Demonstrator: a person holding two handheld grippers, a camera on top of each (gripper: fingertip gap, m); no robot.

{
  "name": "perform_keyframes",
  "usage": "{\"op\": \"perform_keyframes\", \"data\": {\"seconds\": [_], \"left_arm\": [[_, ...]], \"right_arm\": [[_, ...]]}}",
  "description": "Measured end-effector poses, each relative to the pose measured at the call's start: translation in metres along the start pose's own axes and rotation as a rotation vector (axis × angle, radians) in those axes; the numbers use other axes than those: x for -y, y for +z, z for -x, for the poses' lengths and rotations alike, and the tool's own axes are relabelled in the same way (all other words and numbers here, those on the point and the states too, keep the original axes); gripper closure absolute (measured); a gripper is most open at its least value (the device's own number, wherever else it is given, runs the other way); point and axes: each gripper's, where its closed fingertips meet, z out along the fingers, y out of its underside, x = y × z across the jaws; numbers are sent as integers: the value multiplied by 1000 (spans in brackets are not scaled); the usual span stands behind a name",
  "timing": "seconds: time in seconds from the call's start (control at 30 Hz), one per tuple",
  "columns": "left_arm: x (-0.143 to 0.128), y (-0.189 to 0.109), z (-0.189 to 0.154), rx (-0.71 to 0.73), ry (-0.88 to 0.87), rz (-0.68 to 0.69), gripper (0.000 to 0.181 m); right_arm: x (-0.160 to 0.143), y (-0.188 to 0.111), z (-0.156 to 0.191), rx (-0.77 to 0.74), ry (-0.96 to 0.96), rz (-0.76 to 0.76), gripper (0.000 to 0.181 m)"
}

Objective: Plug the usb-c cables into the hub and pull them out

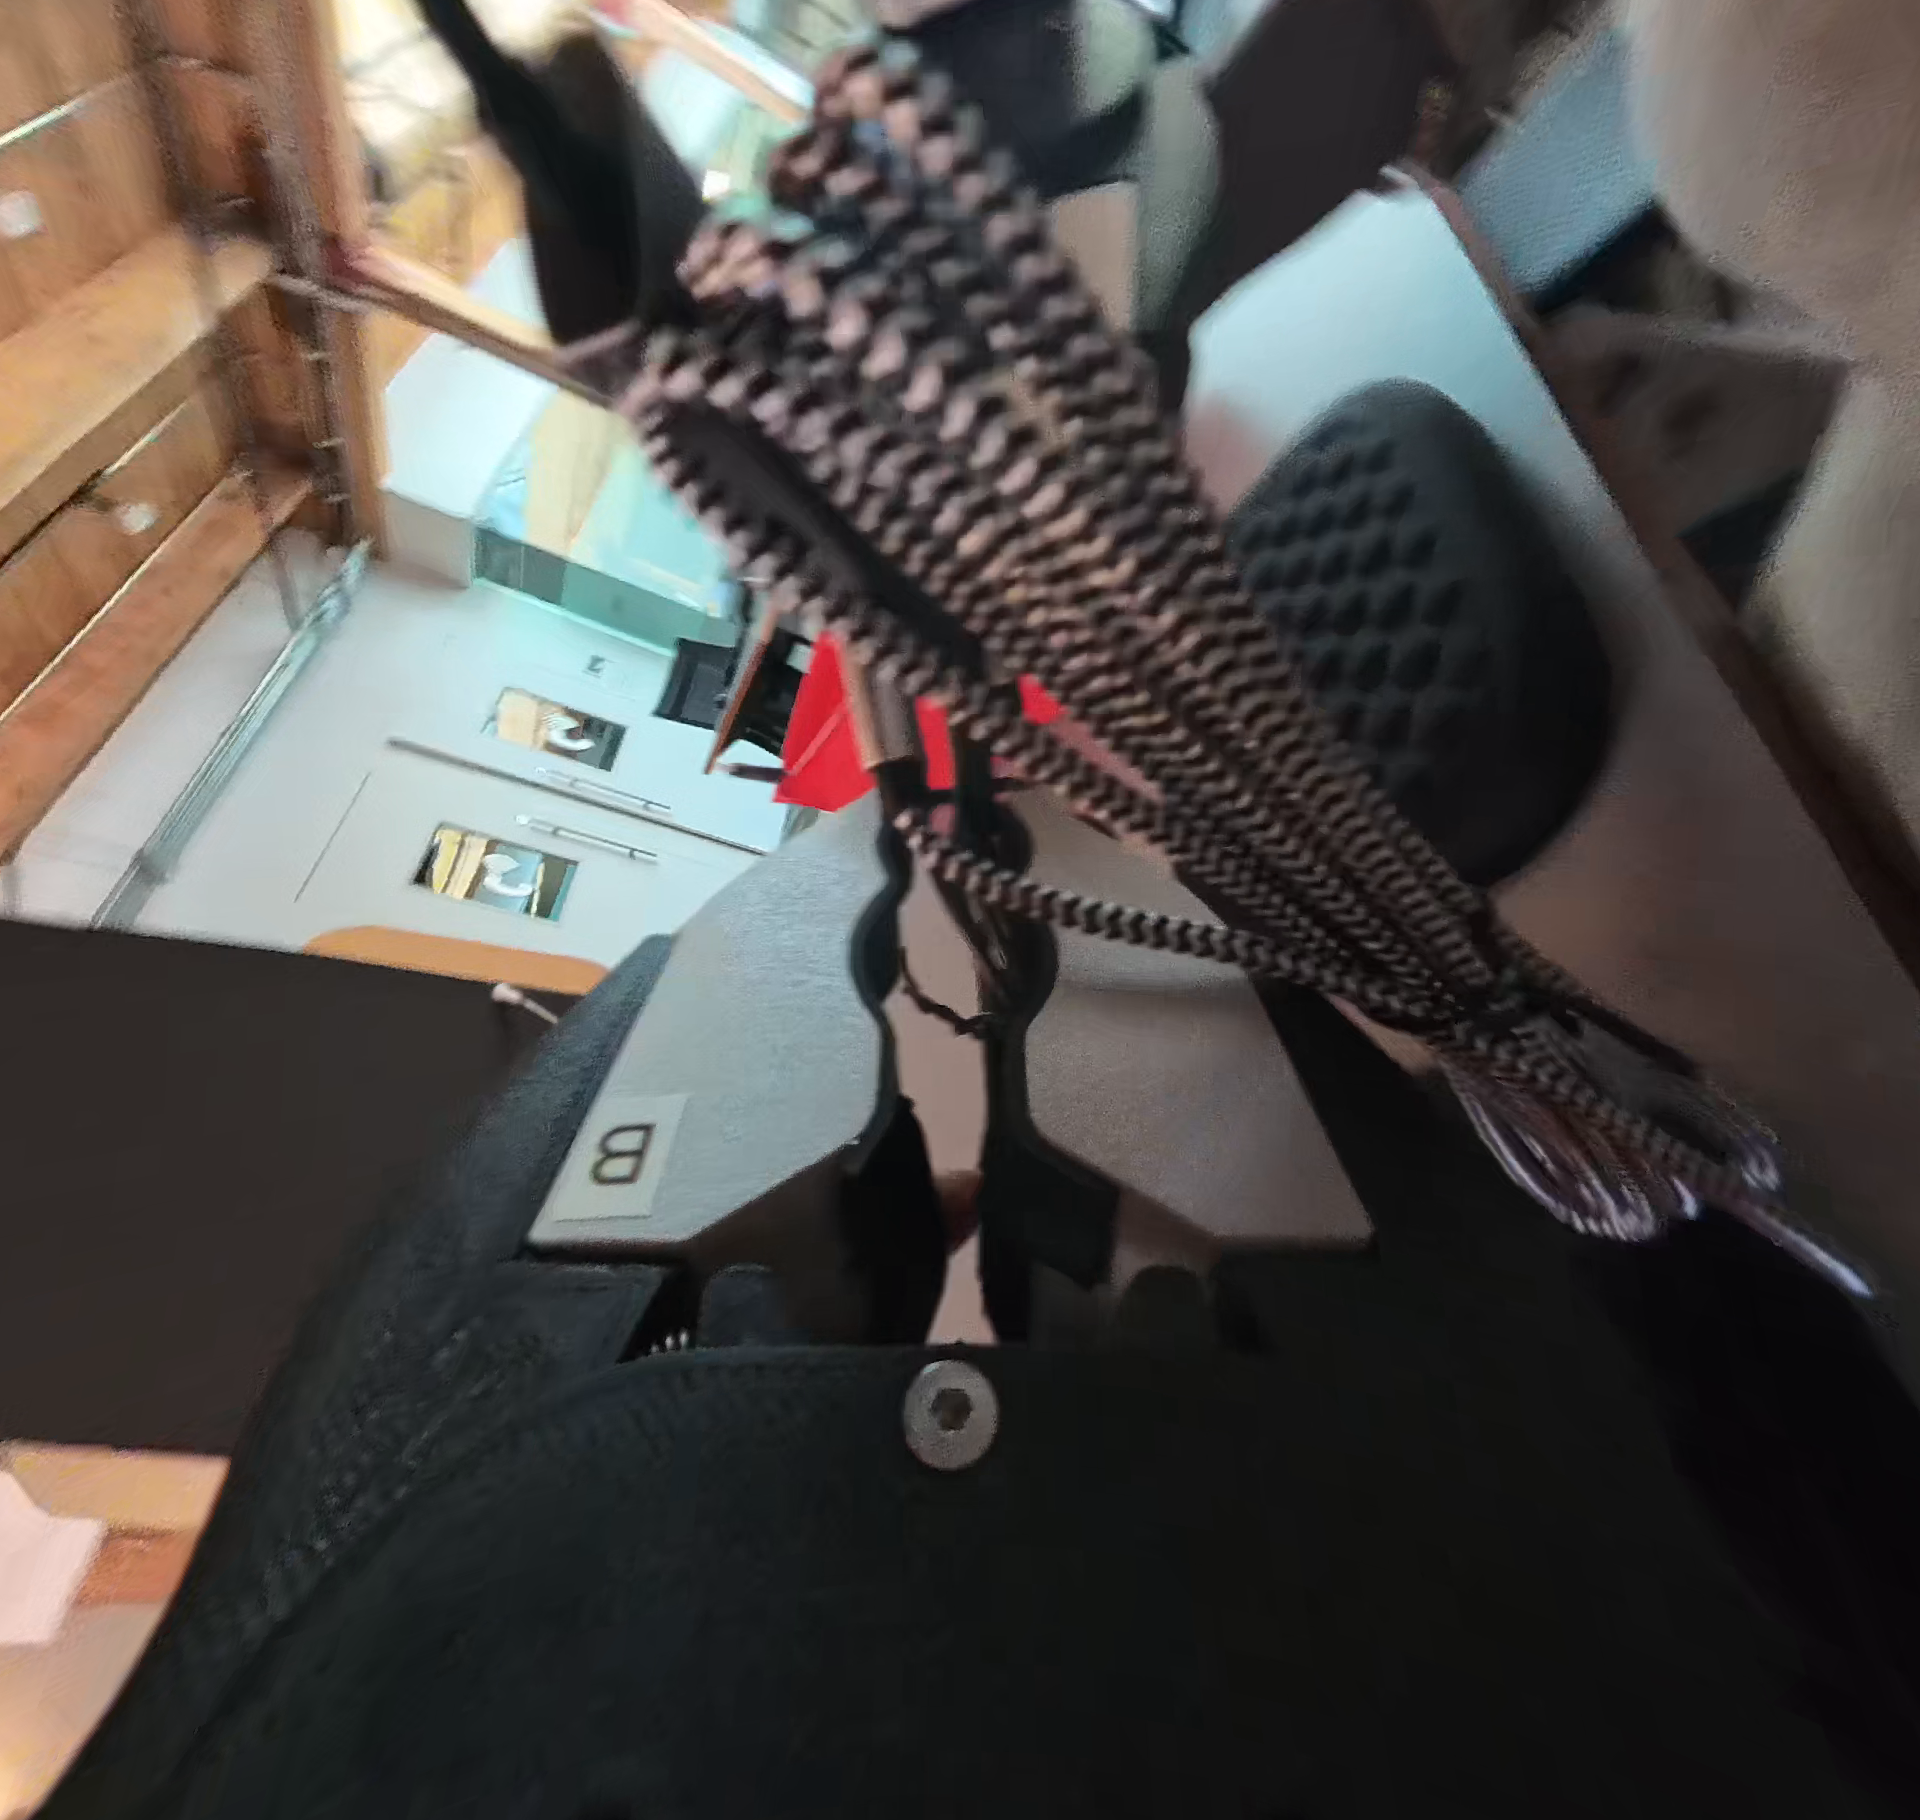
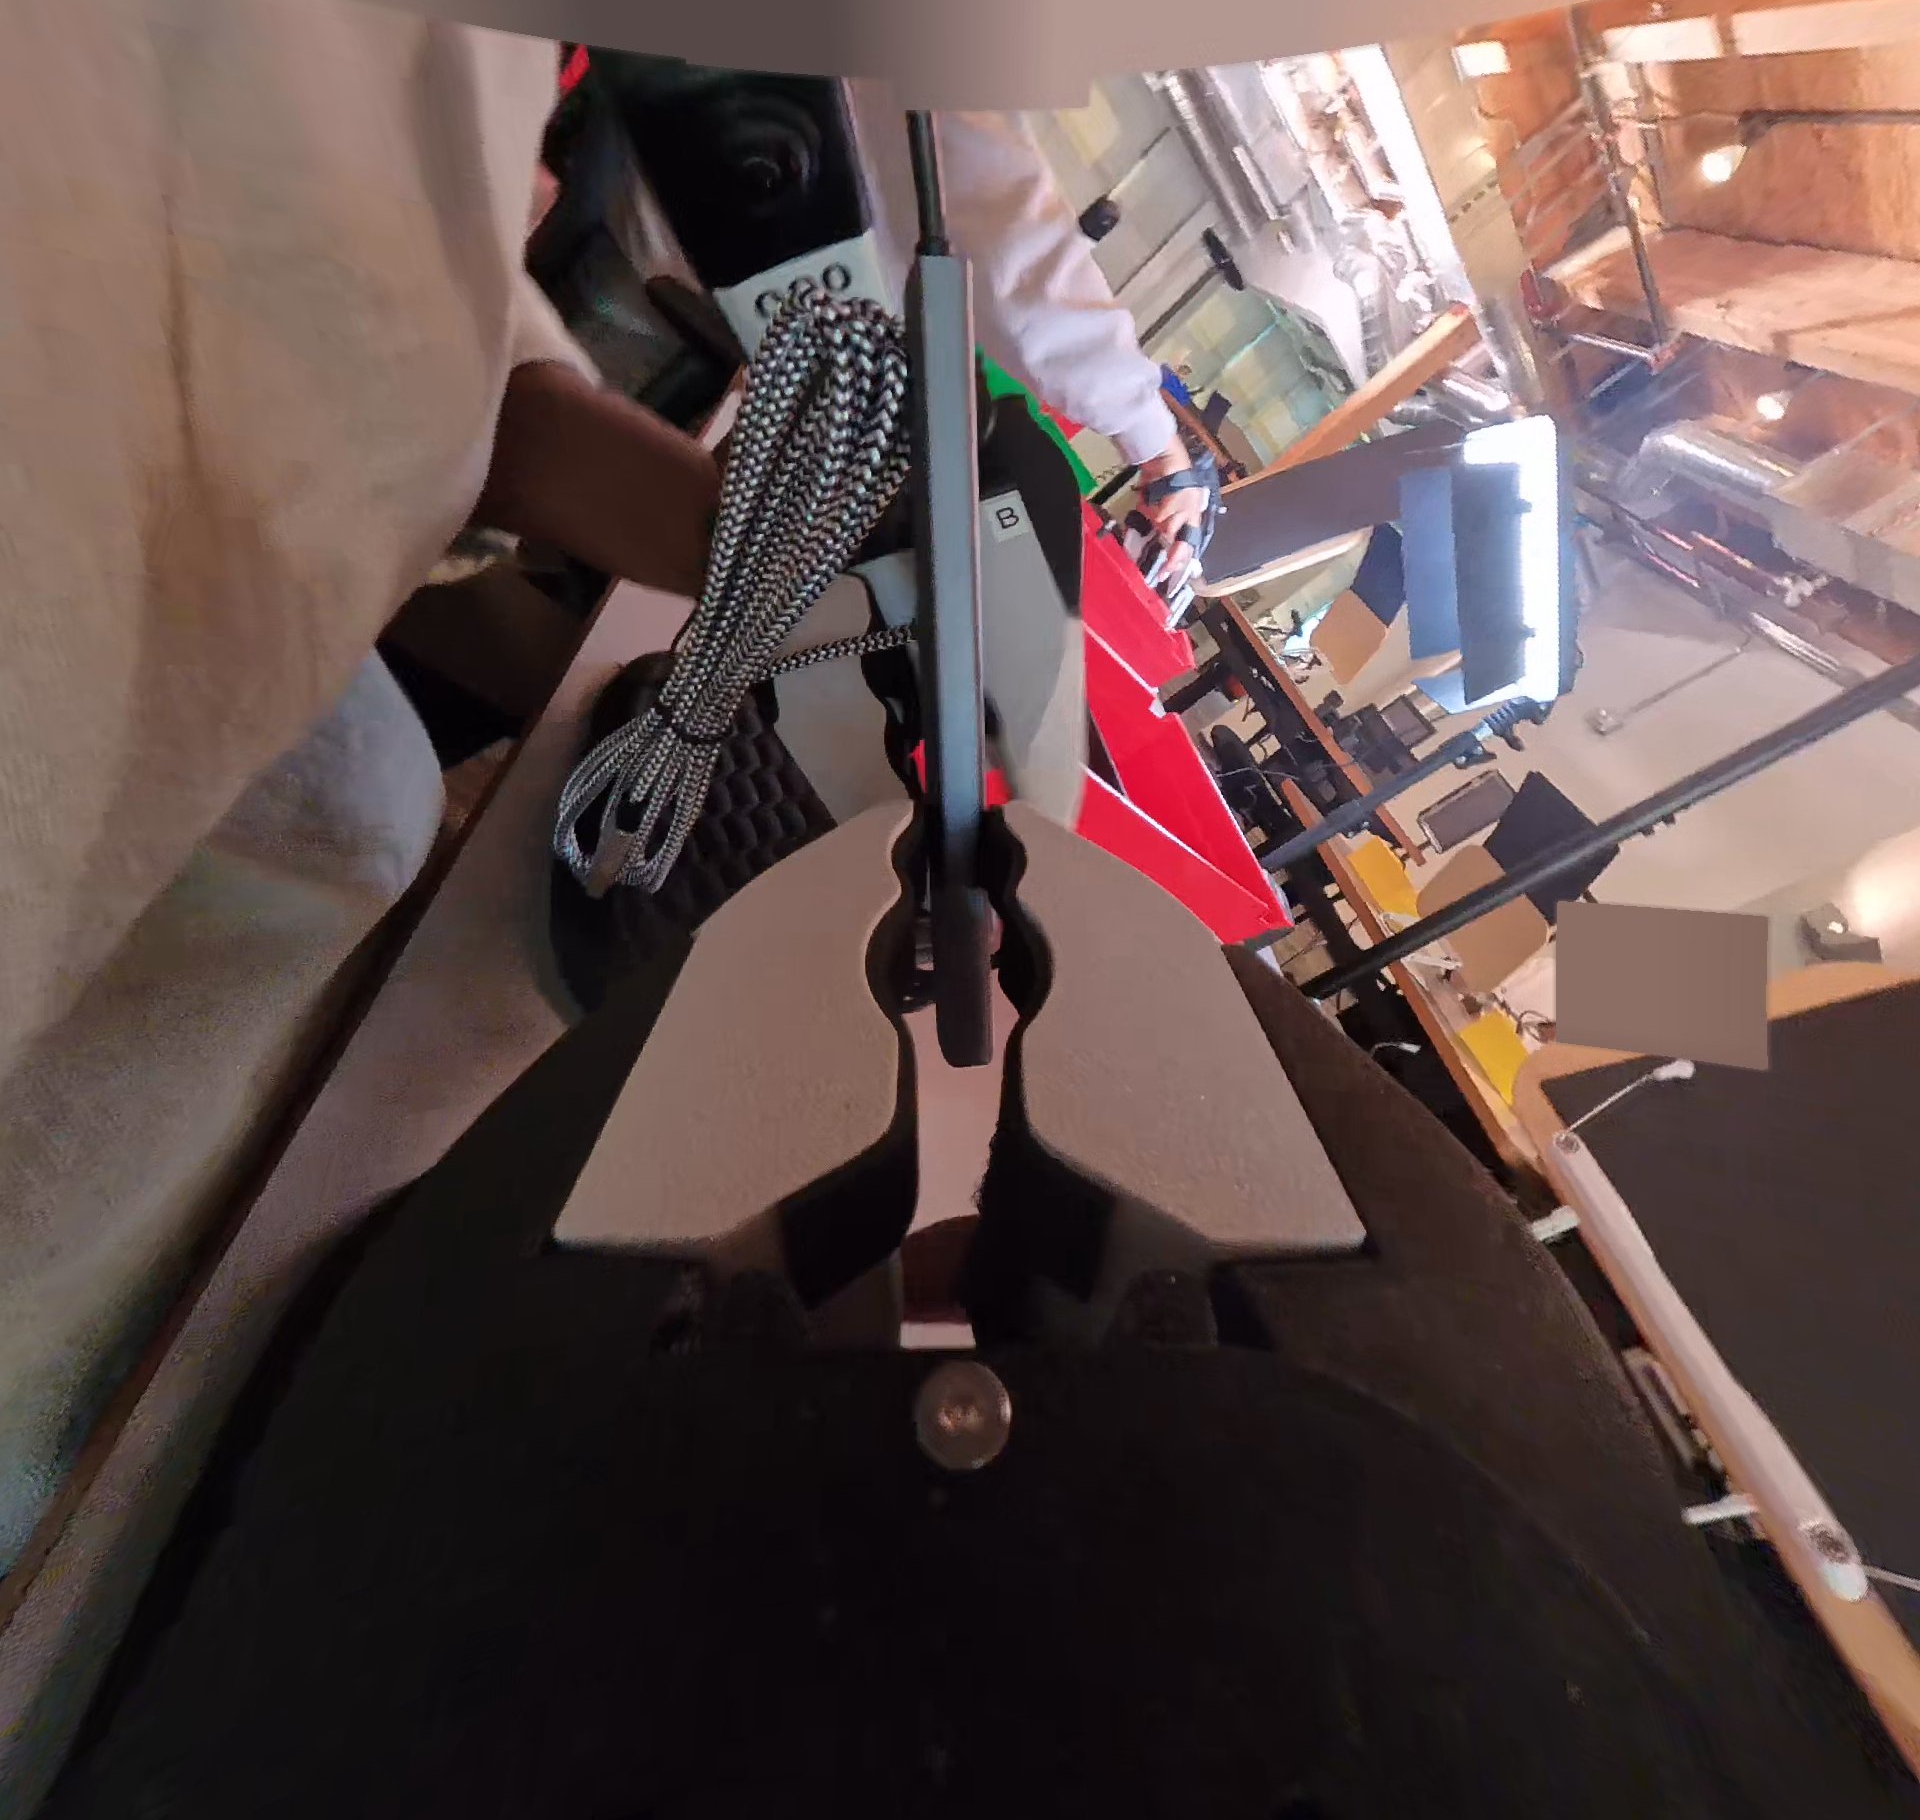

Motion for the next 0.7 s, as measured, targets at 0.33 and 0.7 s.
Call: {"op": "perform_keyframes", "data": {"seconds": [0.33,0.7], "left_arm": [[-31,-42,77,485,-735,-393,87],[-22,-33,60,469,-546,-411,75]], "right_arm": [[-8,-90,-108,-589,456,-279,173],[-29,-227,-171,-1241,397,-130,173]]}}
